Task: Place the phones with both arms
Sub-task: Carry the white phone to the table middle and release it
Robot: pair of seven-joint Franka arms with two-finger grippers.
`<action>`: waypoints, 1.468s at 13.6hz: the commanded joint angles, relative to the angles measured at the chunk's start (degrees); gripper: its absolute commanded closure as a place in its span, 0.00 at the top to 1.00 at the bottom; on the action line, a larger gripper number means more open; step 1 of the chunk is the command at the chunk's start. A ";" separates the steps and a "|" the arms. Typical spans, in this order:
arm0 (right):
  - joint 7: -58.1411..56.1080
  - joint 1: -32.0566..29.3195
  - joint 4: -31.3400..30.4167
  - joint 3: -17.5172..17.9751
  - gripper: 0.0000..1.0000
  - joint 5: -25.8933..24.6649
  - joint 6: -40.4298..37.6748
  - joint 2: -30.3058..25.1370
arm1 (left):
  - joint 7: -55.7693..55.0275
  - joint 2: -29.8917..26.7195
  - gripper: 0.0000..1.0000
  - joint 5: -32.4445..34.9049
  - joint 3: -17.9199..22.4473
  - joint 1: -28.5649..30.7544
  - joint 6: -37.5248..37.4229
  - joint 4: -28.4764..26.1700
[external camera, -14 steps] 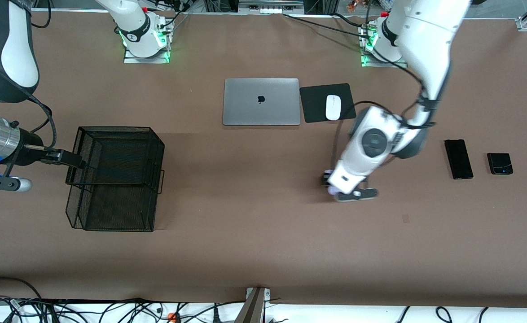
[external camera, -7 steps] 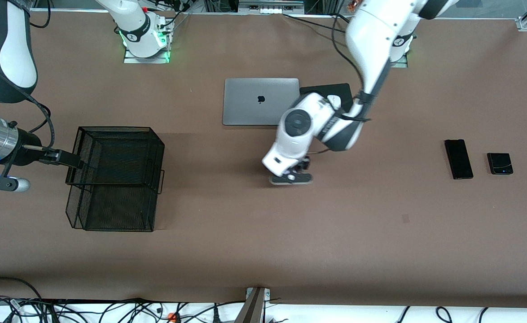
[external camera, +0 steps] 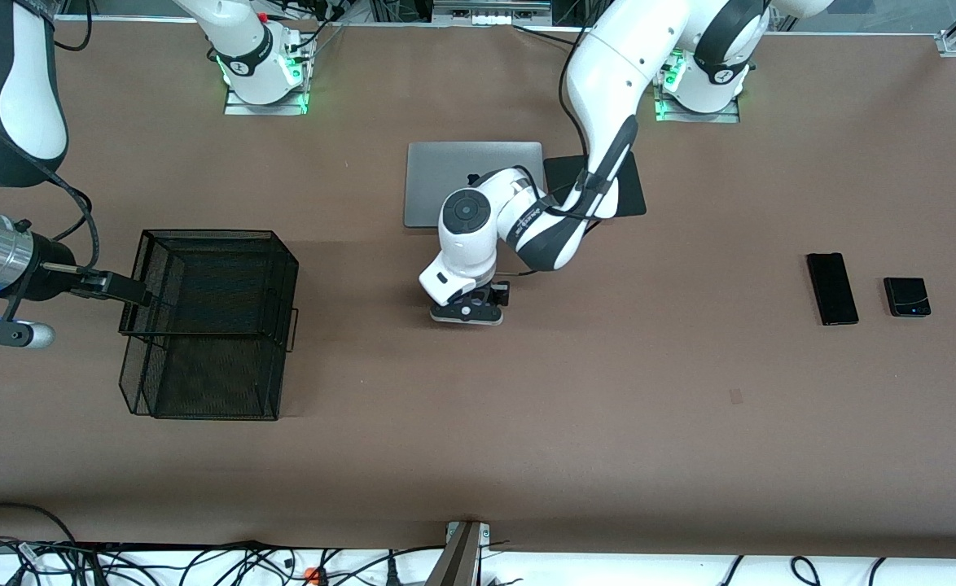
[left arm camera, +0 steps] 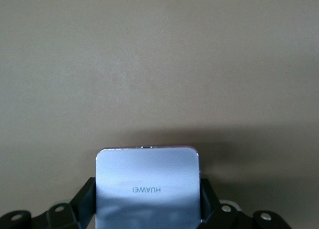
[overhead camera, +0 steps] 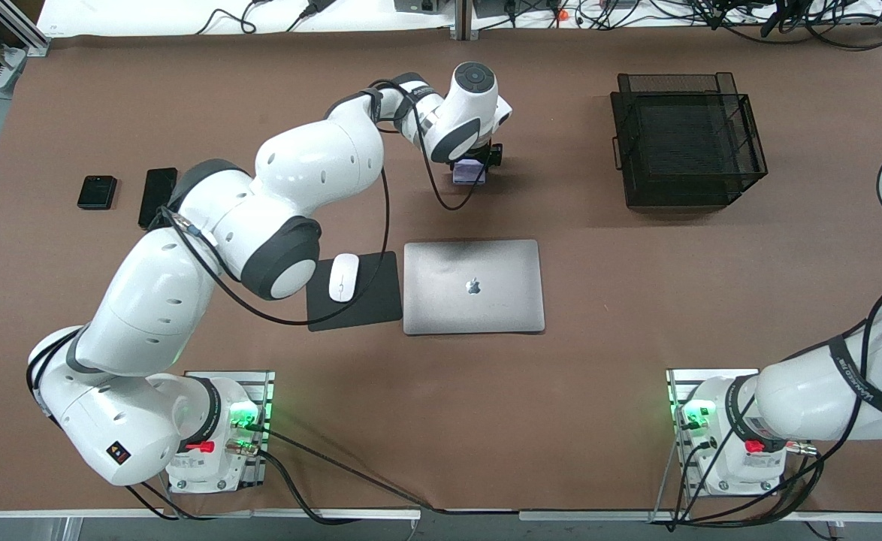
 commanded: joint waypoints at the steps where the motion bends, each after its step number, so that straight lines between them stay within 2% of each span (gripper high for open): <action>1: -0.74 -0.27 -0.99 0.42 1.00 0.24 0.70 -0.69 | -1.09 4.76 0.00 0.79 1.18 -0.95 -1.64 7.67; 4: -0.74 -0.27 -0.99 0.42 1.00 0.24 0.70 -0.69 | -4.00 6.45 0.00 0.70 2.59 -2.45 -1.63 9.36; 5: -0.74 -0.27 -0.99 0.42 1.00 0.24 0.70 -0.69 | -4.87 6.36 0.09 0.70 2.68 -2.45 -1.72 9.45; 6: -0.74 -0.27 -0.99 0.42 1.00 0.24 0.70 -0.69 | -6.53 6.36 0.89 0.79 2.77 -2.45 -1.81 9.45; 7: -0.74 -0.27 -0.99 0.42 1.00 0.24 0.70 -0.69 | -7.33 6.36 1.00 0.88 3.03 -2.71 -1.81 9.36; 10: -0.66 -0.18 -0.99 0.50 1.00 0.24 0.70 -0.69 | -7.08 4.79 1.00 0.79 3.64 -2.63 -4.08 9.36; 12: -0.66 -0.18 -0.99 0.50 1.00 0.24 0.70 -0.69 | -6.38 1.89 1.00 0.61 3.82 -0.97 -9.17 9.36; 15: -0.13 -0.01 -0.99 0.59 1.00 0.24 0.70 -0.69 | 1.50 -2.85 1.00 0.26 3.56 3.78 -19.00 8.49; 18: 0.22 0.78 -0.99 0.77 1.00 0.24 0.70 -0.60 | 15.81 -9.87 1.00 0.09 3.21 10.45 -30.09 1.83; 20: 1.09 2.88 -0.99 0.77 1.00 0.16 1.14 0.18 | 24.61 -15.94 1.00 0.78 3.38 15.19 -31.43 -6.59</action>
